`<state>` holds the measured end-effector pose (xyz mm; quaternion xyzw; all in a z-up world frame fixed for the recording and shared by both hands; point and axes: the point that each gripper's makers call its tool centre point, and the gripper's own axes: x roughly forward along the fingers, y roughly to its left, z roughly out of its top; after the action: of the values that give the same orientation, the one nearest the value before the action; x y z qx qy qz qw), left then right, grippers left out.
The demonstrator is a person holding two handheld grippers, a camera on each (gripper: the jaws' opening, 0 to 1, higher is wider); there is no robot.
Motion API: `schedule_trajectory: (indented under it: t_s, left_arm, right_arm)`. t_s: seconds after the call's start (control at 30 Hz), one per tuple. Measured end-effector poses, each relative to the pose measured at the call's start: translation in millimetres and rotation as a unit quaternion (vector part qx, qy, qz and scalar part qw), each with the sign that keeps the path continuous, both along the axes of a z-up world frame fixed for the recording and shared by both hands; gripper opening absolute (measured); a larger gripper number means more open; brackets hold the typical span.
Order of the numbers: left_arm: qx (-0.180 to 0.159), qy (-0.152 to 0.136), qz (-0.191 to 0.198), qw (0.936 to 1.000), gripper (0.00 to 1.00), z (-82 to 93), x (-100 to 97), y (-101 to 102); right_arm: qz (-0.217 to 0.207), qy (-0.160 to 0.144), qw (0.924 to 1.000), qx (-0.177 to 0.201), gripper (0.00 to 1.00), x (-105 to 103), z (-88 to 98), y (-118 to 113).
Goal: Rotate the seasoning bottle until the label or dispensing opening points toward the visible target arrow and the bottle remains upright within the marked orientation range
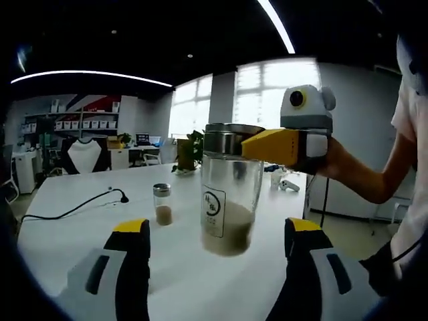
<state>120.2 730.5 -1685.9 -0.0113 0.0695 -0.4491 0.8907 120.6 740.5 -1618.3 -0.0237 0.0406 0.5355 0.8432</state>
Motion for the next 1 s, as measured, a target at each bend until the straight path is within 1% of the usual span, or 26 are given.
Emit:
schedule_trajectory:
  t_s: [0.03, 0.1, 0.17, 0.2, 0.37, 0.5, 0.57, 0.6, 0.63, 0.67, 0.8, 0.87, 0.97, 1.0]
  left_arm:
    - [0.0, 0.0, -0.004, 1.0, 0.86, 0.1, -1.1, -2]
    - [0.001, -0.005, -0.016, 0.9999, 0.79, 1.2, -3.5, -5]
    - [0.001, -0.013, -0.021, 0.9997, 0.67, 3.5, -4.7, -7]
    - [-0.003, -0.017, -0.023, 0.9996, 0.64, 5.7, -4.5, -8]
    - [-0.011, -0.017, -0.04, 0.999, 0.54, 9.6, -5.5, -15]
    - [-0.011, -0.009, -0.054, 0.9984, 0.53, 4.9, -4.6, -19]
    - [-0.011, -0.009, -0.056, 0.9983, 0.46, 3.3, -5.2, -19]
    - [-0.022, -0.009, -0.072, 0.9971, 0.45, 5.6, -11.1, -22]
    - [-0.019, -0.02, -0.064, 0.9976, 0.44, 4.7, -9.2, -20]
    - [-0.016, -0.013, -0.057, 0.9981, 0.43, 2.3, -8.8, -18]
    - [-0.021, -0.027, -0.042, 0.9985, 0.43, 5.2, -3.8, -13]
    - [-0.021, -0.031, -0.028, 0.9989, 0.43, 7.0, -0.8, -12]
    - [-0.001, -0.039, -0.005, 0.9992, 0.43, 4.8, 4.3, -9]
    - [0.006, -0.042, 0.002, 0.9991, 0.43, 3.7, 5.5, -9]
  right_arm:
    - [0.003, 0.0, 1.0, -0.001, 0.37, -1, -0.4, 1]
    - [0.009, 0.001, 1.0, -0.001, 0.37, -4, -0.5, 2]
    - [0.015, 0.001, 0.9999, -0.002, 0.37, -6, -0.6, 4]
    - [0.019, 0.004, 0.9998, -0.001, 0.37, -8, -0.7, 5]
    - [0.031, 0.002, 0.9995, -0.003, 0.37, -14, -0.4, 9]
    - [0.038, 0.002, 0.9993, 0.001, 0.37, -17, 1.2, 11]
    - [0.04, 0.004, 0.9992, 0.004, 0.37, -18, 2.1, 12]
    - [0.039, 0.002, 0.9992, 0.003, 0.37, -18, 2.2, 12]
    - [0.038, 0.003, 0.9993, 0.005, 0.37, -18, 2.6, 12]
    - [0.038, 0.002, 0.9992, 0.005, 0.37, -17, 2.9, 12]
    - [0.035, 0.0, 0.9992, 0.018, 0.37, -16, 7.2, 11]
    - [0.029, 0.001, 0.9993, 0.026, 0.37, -13, 9.5, 10]
    - [0.016, -0.009, 0.9996, 0.02, 0.37, -10, 9.1, 10]
    - [0.013, -0.018, 0.9997, 0.012, 0.37, -9, 8.2, 10]
